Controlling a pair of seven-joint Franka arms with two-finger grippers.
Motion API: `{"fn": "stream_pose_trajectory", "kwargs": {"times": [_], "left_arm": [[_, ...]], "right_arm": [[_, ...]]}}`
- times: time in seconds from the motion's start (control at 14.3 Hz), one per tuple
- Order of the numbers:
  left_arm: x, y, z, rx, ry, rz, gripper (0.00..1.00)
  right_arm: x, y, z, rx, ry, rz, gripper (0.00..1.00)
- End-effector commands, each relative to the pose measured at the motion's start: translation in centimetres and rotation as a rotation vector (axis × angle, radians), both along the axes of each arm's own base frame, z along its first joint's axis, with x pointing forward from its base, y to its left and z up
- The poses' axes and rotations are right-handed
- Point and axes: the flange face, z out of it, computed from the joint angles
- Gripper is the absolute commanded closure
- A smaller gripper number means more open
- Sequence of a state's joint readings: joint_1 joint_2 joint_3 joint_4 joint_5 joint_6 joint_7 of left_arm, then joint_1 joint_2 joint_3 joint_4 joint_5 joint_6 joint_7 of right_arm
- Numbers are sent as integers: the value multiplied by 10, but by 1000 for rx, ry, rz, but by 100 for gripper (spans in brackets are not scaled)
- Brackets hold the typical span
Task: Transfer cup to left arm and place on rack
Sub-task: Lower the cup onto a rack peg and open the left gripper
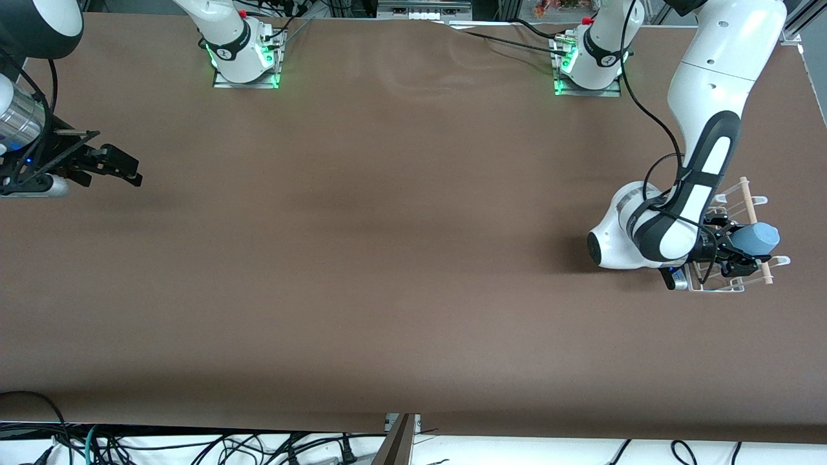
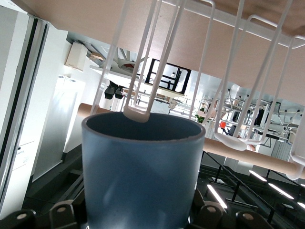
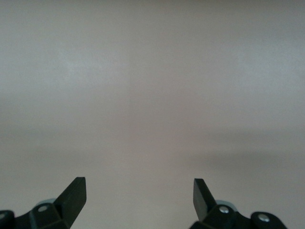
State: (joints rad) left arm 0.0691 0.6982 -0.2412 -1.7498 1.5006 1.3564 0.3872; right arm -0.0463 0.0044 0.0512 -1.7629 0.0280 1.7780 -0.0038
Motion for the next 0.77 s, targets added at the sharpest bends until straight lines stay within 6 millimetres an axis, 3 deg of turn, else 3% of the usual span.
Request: {"fn": "stream_pose_trajectory", "kwargs": {"times": [0.0,0.21,0.28,0.35,0.7], "left_arm": [[3,3,-8,21,-29,-16,88],[2,4,-20,34,-58,-30,83],[3,4,-20,35,-62,-31,65],[4,4,-18,36,-65,-34,2],[6,5,-14,29,-78,-34,0]], "right_arm": [[3,2,5,-9,9,20,1],[4,6,11,-10,-5,34,1],[5,11,14,-12,-10,43,1],[5,10,14,-10,-8,43,1],[8,9,6,-11,6,37,1]]}}
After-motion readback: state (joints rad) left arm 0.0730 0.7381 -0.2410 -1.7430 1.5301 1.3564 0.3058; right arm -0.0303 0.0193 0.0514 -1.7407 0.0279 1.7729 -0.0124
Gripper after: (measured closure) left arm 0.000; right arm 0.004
